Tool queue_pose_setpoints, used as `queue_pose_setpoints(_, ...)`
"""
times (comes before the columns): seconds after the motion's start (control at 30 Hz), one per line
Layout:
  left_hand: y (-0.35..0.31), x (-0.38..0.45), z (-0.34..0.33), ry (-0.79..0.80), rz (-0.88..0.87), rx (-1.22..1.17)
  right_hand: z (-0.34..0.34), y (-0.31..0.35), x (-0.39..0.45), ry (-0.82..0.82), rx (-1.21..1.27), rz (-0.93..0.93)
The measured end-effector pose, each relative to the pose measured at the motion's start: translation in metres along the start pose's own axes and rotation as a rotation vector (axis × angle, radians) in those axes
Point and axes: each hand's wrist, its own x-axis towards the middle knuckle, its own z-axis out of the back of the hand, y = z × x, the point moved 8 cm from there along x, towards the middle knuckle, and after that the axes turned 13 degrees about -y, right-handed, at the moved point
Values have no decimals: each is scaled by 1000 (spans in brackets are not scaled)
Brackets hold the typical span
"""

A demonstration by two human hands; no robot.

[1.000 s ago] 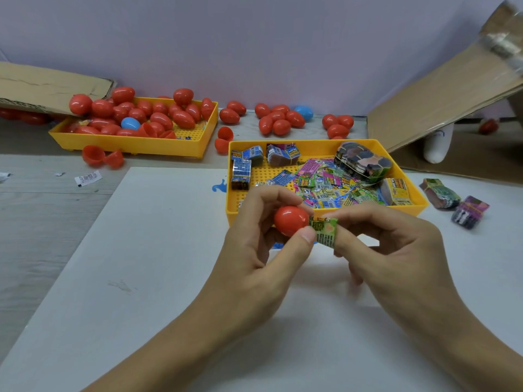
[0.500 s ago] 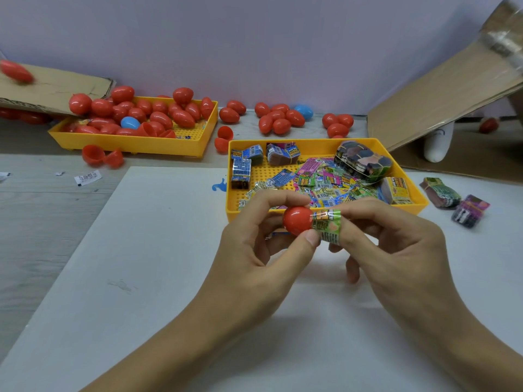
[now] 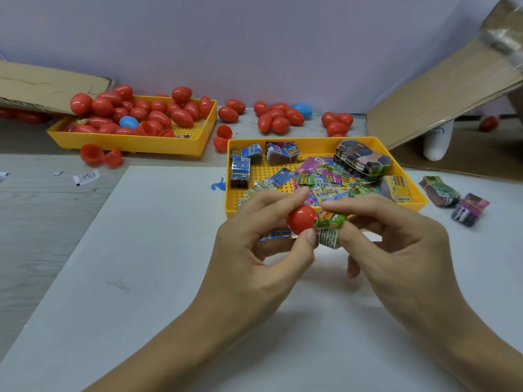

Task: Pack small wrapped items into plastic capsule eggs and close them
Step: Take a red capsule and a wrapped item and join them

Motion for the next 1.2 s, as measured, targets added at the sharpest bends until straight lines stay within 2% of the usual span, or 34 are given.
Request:
queue_pose_setpoints(0.4,2,-1,1,-11,77,-43,-2,0,-1,25,18,-12)
queue_pose_setpoints(0.97,3,0,4,-24,82,-53,-1,8,-2,27,-37,43)
queue_pose_setpoints(1.2,2,1,6,-37,56,-51,-3,0,0,58,-9,-58)
